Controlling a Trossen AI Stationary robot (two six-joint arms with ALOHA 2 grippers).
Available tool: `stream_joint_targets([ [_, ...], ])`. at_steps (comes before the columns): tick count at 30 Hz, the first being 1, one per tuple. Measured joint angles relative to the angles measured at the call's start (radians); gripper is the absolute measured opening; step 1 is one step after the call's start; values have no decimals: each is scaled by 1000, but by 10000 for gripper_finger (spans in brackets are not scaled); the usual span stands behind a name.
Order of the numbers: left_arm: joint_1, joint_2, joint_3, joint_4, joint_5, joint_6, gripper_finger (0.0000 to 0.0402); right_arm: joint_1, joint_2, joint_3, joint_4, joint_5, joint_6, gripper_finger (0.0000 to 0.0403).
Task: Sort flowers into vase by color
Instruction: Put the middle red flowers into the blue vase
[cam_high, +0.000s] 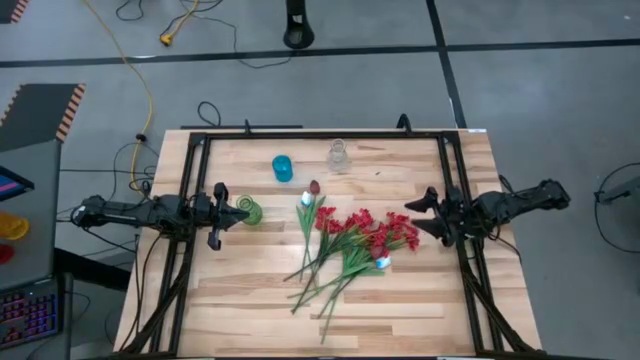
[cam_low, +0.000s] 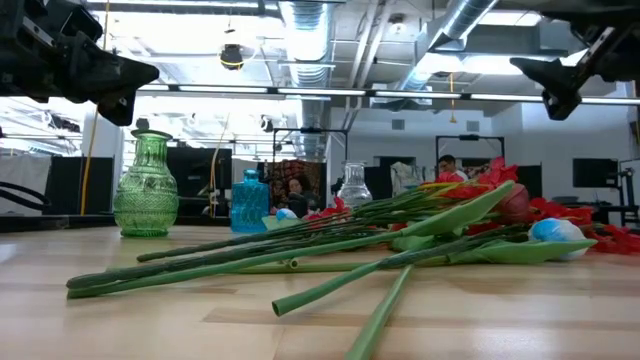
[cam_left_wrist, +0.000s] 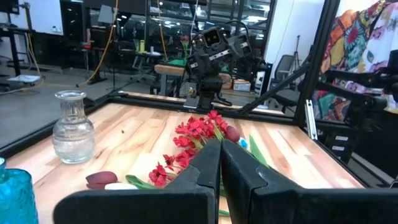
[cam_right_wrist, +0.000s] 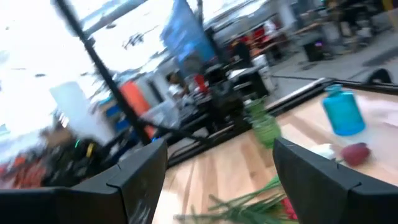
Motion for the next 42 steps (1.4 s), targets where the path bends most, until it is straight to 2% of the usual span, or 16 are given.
stream_joint_targets([
  [5, 0, 0, 0, 2, -11, 0, 0, 0, 124, 9, 114, 10, 15, 317],
  [9, 0, 0, 0, 3, -13, -1, 0, 0, 272, 92, 106, 9, 2, 317],
  [15, 0, 0, 0, 4, -14, -1, 0, 1, 549, 298, 87, 0, -201, 317],
  [18, 0, 0, 0, 4, -14, -1, 0, 2, 668, 431, -40, -3, -282, 317],
  [35, 0, 0, 0, 4, -14, 1, 0, -4, 1353, 1032, -634, -4, -347, 317],
  [42, 0, 0, 0, 4, -14, 8, 0, -30, 1554, 1203, -758, -109, -430, 317],
])
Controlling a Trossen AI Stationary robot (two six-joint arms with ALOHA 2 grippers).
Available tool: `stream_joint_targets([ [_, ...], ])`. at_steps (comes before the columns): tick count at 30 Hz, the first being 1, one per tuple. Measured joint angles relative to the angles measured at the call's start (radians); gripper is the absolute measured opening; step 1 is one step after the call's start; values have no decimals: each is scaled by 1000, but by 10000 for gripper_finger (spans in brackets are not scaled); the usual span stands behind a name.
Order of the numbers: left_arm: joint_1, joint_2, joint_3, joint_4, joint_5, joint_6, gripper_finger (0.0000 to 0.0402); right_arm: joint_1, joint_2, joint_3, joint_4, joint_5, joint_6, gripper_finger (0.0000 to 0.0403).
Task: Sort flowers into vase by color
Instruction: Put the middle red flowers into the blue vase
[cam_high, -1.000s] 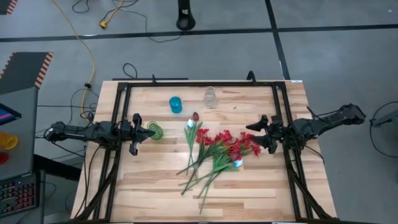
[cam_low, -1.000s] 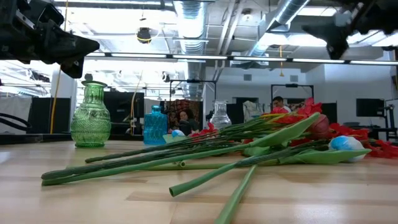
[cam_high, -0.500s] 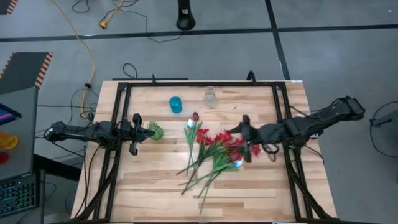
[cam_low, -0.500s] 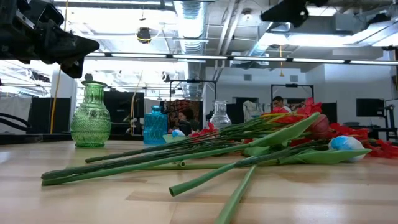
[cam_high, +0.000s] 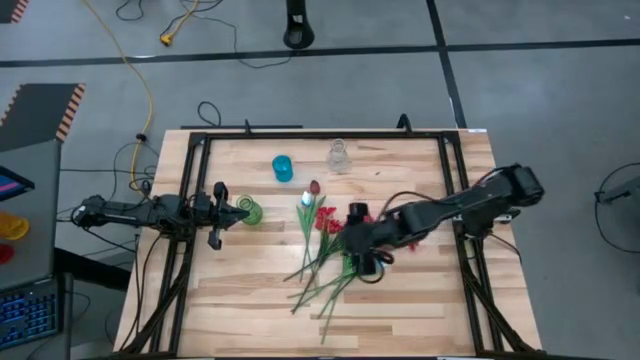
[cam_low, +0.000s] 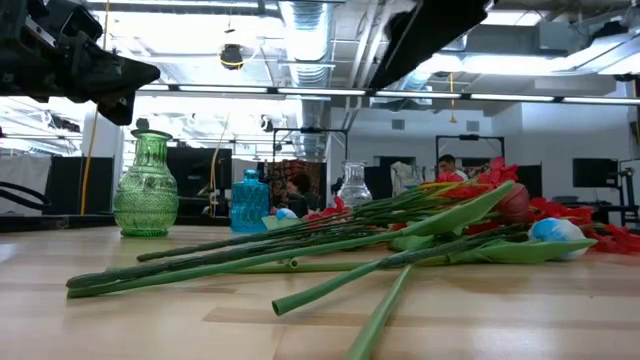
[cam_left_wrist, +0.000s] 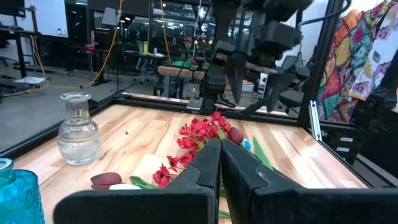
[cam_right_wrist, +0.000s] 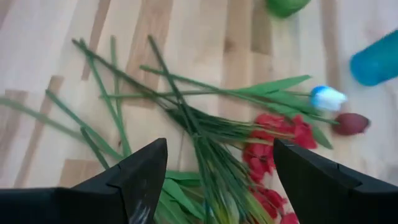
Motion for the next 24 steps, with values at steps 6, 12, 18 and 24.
stream_joint_targets([
  [6, 0, 0, 0, 0, 0, 0, 0, -38, 123, 89, -84, -29, -26, 317],
  [12, 0, 0, 0, 0, 0, 1, 0, -59, 210, 126, -114, -81, -46, 317],
  [18, 0, 0, 0, 0, 0, 1, 0, -63, 274, 127, -117, -88, -78, 317],
  [24, 0, 0, 0, 0, 0, 1, 0, -75, 311, 127, -137, -87, -81, 317],
])
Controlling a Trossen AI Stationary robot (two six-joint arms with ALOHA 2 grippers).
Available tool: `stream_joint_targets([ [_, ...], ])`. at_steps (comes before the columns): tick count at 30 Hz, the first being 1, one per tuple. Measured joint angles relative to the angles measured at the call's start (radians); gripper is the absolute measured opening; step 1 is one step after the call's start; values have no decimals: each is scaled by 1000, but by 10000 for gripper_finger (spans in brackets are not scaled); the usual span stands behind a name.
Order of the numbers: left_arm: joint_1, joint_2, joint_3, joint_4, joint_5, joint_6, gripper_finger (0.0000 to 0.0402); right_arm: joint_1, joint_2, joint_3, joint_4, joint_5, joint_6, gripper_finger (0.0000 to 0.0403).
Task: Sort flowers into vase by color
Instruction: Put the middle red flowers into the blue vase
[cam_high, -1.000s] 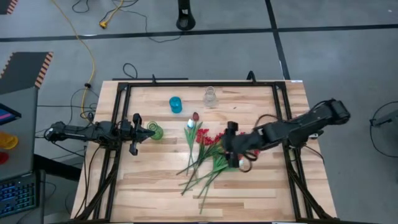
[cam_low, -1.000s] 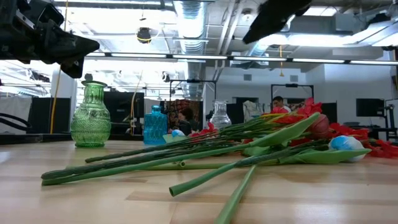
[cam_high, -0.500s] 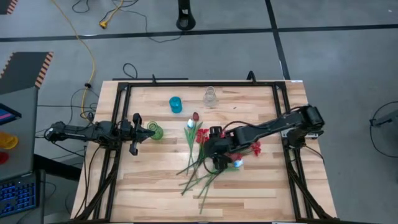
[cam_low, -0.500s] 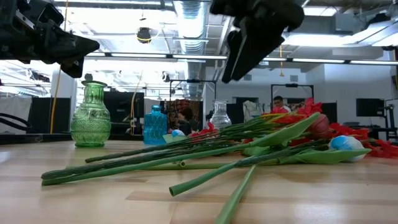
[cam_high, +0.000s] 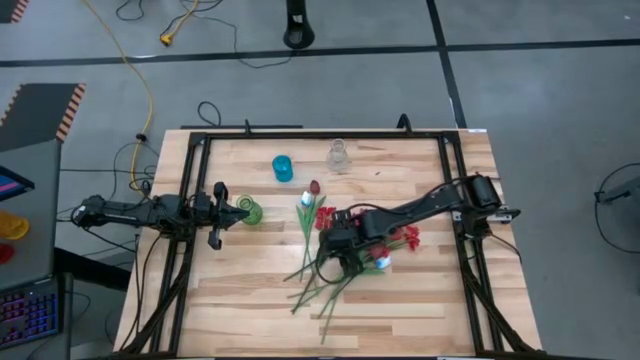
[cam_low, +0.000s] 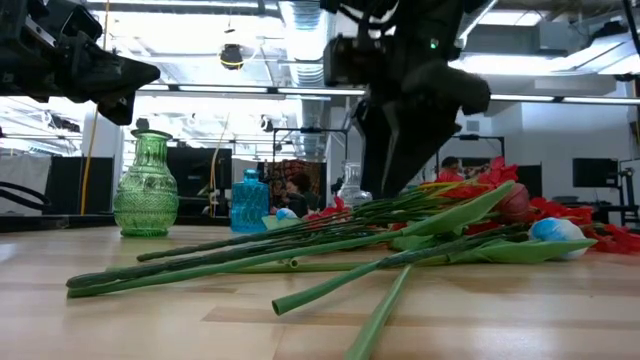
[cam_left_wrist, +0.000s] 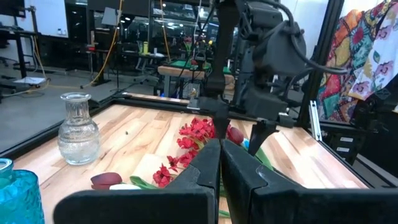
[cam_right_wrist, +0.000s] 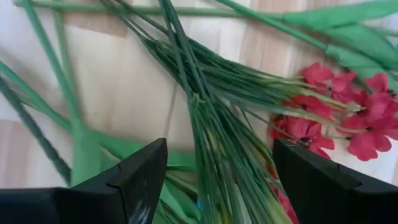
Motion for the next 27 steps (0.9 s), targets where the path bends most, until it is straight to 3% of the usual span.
stream_joint_targets([
  [15, 0, 0, 0, 0, 0, 0, 0, -20, 52, -1, -49, 9, -22, 310],
  [27, 0, 0, 0, 0, 0, -1, 0, -26, 52, -1, -51, 9, -24, 205],
])
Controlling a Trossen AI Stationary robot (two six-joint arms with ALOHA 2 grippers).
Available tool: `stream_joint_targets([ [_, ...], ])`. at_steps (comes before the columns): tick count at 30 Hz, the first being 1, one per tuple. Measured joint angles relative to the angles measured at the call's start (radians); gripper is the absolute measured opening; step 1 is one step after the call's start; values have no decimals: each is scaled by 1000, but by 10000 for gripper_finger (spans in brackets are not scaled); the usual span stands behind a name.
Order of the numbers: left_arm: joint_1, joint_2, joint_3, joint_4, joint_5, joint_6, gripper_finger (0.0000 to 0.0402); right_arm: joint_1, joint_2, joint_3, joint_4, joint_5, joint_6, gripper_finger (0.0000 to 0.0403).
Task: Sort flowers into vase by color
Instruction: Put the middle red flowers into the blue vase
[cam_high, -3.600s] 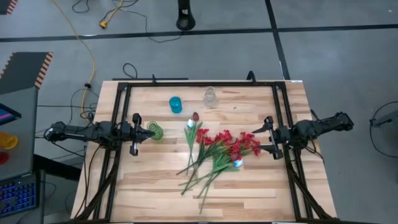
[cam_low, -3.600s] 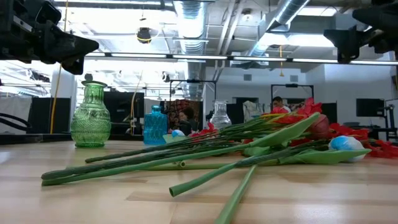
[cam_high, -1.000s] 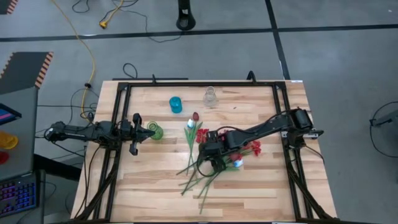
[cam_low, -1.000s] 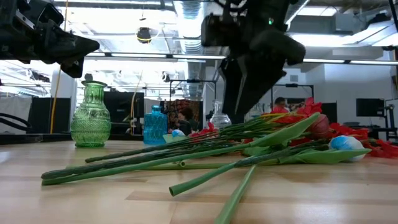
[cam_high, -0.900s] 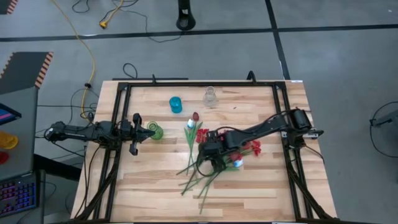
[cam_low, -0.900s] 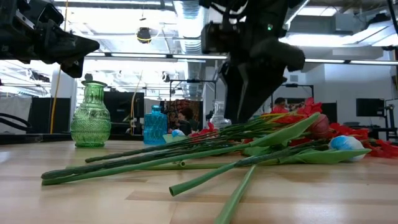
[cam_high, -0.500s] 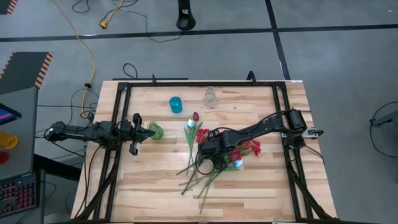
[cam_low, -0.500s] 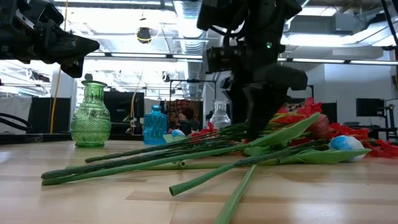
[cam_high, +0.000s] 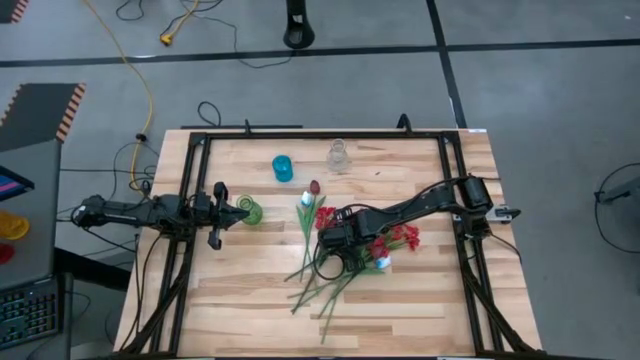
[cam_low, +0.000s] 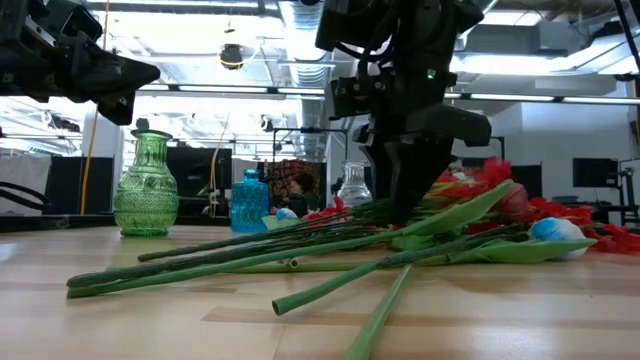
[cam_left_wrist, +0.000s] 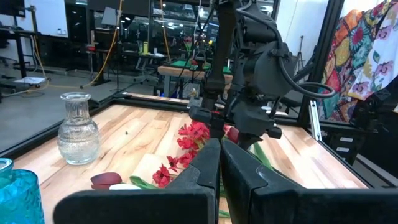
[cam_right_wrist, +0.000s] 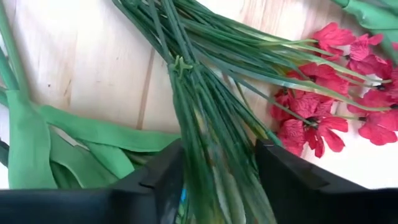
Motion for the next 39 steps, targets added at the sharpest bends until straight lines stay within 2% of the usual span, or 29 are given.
stream_joint_targets([
  [9, 0, 0, 0, 0, 0, -3, 0, 0, 0, 0, 12, 0, 0, 69],
  [13, 0, 0, 0, 0, 0, -3, 0, 0, 0, 0, 11, 0, 0, 31],
  [19, 0, 0, 0, 11, 0, -3, 0, 0, -9, 6, -4, 0, 0, 40],
  [23, 0, 0, 0, 67, -2, -40, 0, 0, -9, 67, -101, 1, -1, 53],
  [29, 0, 0, 0, 197, -34, -87, 0, 0, -9, 170, -180, 19, -107, 39],
  [34, 0, 0, 2, 258, -34, -88, 8, 1, -10, 243, -182, 113, -249, 39],
  [39, 0, 24, 27, 286, -75, -88, 43, 2, -10, 306, -168, 276, -438, 46],
])
